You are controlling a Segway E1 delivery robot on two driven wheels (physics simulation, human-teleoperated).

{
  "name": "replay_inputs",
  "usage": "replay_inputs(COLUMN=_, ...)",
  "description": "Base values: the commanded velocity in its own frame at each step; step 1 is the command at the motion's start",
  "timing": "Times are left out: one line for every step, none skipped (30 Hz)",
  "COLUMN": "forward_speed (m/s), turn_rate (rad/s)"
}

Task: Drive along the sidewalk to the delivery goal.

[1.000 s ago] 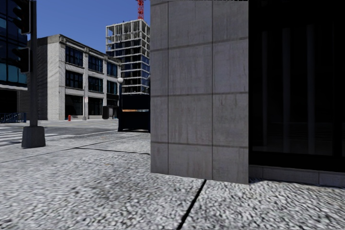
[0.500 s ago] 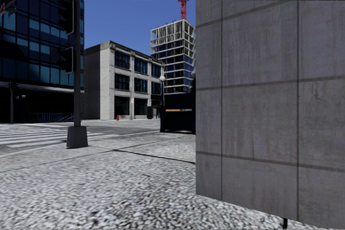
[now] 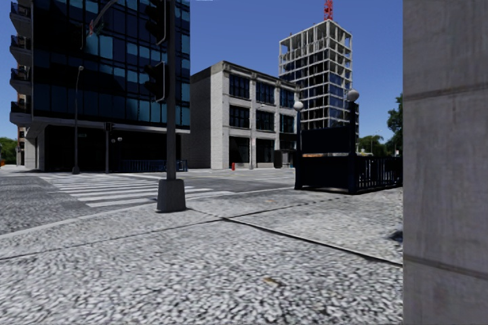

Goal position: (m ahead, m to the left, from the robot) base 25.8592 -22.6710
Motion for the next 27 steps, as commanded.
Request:
replay_inputs(forward_speed=1.39, turn_rate=0.58)
replay_inputs(forward_speed=1.39, turn_rate=0.00)
replay_inputs(forward_speed=1.39, turn_rate=0.00)
replay_inputs(forward_speed=1.39, turn_rate=0.00)
replay_inputs(forward_speed=1.39, turn_rate=0.00)
replay_inputs(forward_speed=1.39, turn_rate=0.00)
replay_inputs(forward_speed=1.39, turn_rate=0.00)
replay_inputs(forward_speed=1.39, turn_rate=0.00)
replay_inputs(forward_speed=1.39, turn_rate=0.00)
replay_inputs(forward_speed=1.39, turn_rate=0.00)
replay_inputs(forward_speed=1.39, turn_rate=0.00)
replay_inputs(forward_speed=1.39, turn_rate=0.00)
replay_inputs(forward_speed=1.39, turn_rate=0.00)
replay_inputs(forward_speed=1.39, turn_rate=0.00)
replay_inputs(forward_speed=1.39, turn_rate=-0.21)
replay_inputs(forward_speed=1.39, turn_rate=-0.41)
replay_inputs(forward_speed=1.39, turn_rate=-0.41)
replay_inputs(forward_speed=1.39, turn_rate=-0.51)
replay_inputs(forward_speed=1.39, turn_rate=-0.54)
replay_inputs(forward_speed=1.39, turn_rate=-0.54)
replay_inputs(forward_speed=1.39, turn_rate=-0.54)
replay_inputs(forward_speed=1.39, turn_rate=-0.54)
replay_inputs(forward_speed=1.39, turn_rate=-0.54)
replay_inputs(forward_speed=1.39, turn_rate=-0.54)
replay_inputs(forward_speed=1.39, turn_rate=-0.54)
replay_inputs(forward_speed=1.40, turn_rate=-0.54)
replay_inputs(forward_speed=1.50, turn_rate=-0.54)
